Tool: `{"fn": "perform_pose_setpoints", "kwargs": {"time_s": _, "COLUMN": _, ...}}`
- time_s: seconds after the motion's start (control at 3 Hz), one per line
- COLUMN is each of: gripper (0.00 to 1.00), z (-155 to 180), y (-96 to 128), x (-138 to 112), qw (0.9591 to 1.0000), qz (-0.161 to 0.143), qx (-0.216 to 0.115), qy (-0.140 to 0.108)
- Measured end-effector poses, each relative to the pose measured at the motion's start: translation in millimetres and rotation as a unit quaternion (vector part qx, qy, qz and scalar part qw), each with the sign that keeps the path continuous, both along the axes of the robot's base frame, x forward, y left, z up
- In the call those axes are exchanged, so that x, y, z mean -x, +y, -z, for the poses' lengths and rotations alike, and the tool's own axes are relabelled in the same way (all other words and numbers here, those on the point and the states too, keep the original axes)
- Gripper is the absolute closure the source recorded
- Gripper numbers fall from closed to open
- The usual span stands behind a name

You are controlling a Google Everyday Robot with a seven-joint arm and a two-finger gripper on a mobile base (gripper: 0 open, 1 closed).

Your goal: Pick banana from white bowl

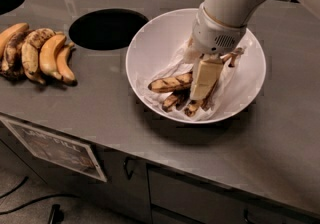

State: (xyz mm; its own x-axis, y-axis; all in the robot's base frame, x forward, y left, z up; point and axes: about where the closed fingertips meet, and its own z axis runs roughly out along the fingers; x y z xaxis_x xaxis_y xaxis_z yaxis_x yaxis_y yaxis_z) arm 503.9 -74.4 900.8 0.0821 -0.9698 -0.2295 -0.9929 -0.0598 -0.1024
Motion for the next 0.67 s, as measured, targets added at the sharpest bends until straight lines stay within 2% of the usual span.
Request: {"fn": "perform_pose_setpoints", "kwargs": {"time_s": 0.67, "gripper": 0.32, "z": 6.1, "y": -1.0, "x": -2.3, "qw": 1.0, "qz": 0.004, "qx": 0.0, "qy": 0.004}}
